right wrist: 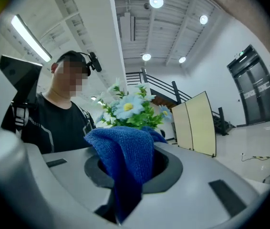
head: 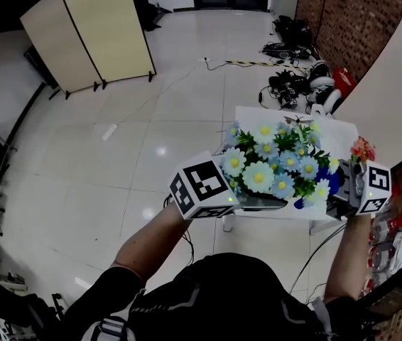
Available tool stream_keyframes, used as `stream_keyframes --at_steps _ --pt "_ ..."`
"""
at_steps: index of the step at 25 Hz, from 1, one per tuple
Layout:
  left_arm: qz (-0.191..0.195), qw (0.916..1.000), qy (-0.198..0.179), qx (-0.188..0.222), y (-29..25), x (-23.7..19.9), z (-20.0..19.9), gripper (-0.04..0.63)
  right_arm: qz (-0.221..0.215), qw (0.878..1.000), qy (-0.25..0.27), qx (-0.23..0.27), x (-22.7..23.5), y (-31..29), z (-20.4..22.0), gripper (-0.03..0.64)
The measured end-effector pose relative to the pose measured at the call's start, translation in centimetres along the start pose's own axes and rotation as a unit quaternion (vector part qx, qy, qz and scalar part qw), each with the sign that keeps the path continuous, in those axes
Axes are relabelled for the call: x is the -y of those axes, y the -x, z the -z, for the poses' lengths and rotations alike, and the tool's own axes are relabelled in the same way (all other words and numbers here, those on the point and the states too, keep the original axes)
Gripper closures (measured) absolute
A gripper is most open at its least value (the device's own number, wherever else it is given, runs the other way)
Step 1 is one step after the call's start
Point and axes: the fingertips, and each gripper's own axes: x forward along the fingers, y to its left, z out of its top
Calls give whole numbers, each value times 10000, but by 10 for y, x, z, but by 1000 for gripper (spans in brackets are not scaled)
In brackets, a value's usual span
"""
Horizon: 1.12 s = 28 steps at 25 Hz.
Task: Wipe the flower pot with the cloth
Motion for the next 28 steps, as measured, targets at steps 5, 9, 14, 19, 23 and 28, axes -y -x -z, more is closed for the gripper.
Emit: stream_keyframes --at_steps 5,9,14,19,23,28 --pt "-328 9992 202 -50 -6 -7 14 38 254 9989 377 -151 -44 -22 13 541" --pt "-274 9992 292 84 -11 -7 15 38 572 9971 451 -232 -48 -27 11 541" --pt "-8 9999 68 112 -5 0 5 38 793 9963 209 238 -22 10 -7 541" --pt "596 9976 -352 91 3 26 -17 38 941 9952 275 -13 35 18 -25 541" --pt "859 9955 -344 182 -8 58 -15 38 -304 9992 242 -52 20 2 -9 540" --pt "1077 9932 -435 74 -12 69 -14 38 -1509 9883 212 -59 4 0 -12 540"
